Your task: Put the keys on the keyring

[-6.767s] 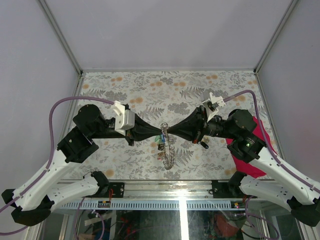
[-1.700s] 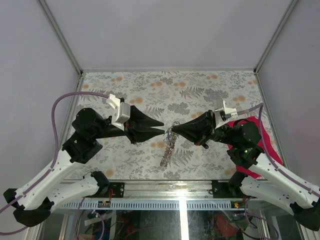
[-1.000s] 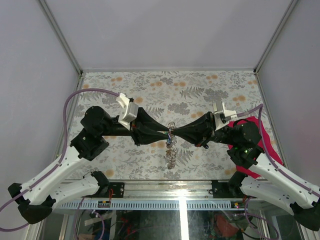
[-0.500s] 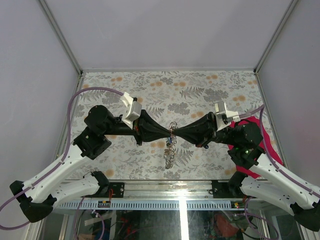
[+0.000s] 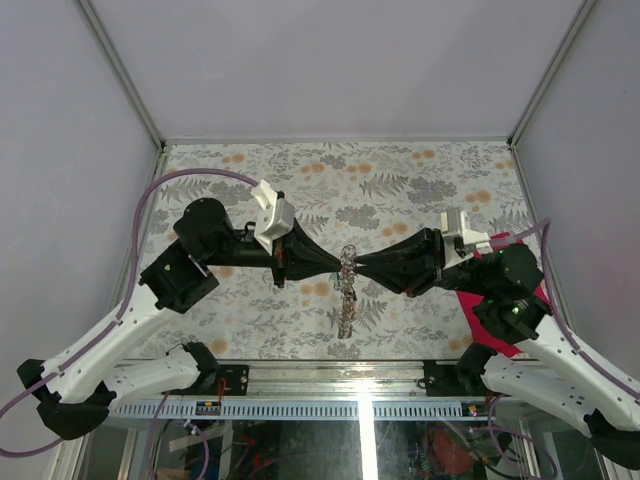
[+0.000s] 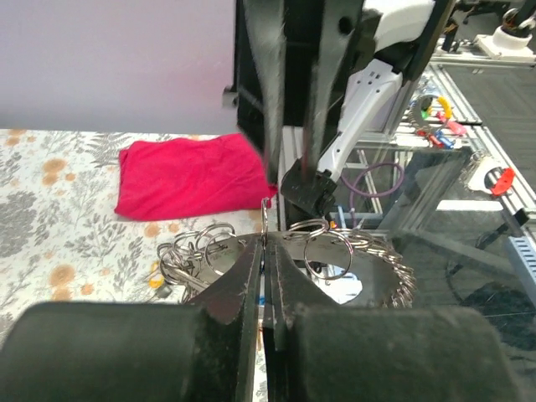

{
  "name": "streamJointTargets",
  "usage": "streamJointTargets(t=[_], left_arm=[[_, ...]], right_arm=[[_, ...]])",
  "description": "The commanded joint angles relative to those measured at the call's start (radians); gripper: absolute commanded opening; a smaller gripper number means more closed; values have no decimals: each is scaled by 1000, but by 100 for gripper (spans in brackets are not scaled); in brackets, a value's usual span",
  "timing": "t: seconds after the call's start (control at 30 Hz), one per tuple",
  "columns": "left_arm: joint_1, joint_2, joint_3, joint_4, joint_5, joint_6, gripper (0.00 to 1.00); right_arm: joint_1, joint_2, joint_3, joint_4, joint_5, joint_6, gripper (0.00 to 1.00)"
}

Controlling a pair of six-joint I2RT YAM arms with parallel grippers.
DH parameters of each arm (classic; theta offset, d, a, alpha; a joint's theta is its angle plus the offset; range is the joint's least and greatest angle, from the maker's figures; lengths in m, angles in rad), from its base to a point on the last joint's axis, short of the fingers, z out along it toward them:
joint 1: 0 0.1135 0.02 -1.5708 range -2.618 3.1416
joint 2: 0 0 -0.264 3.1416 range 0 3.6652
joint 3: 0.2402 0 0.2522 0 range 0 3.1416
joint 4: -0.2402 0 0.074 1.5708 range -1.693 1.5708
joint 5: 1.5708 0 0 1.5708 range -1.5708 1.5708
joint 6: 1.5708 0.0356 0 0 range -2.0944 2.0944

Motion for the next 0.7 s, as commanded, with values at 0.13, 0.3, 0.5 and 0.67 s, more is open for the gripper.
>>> streamJointTargets(t=[0.13, 0.3, 0.5, 0.67], left_arm=[[-1, 88, 273, -510, -119, 289, 0], [-9, 165, 411, -763, -199, 400, 0], [-74, 259, 577, -1014, -343, 467, 0], [-205, 311, 641, -1101, -435, 472, 0]], right_arm=[[-2, -46, 187, -397, 88, -217, 30], [-2, 9, 256, -544, 84, -248, 34], [-2, 55, 235, -547, 50, -260, 36], [-3, 79, 166, -419, -8, -266, 36]])
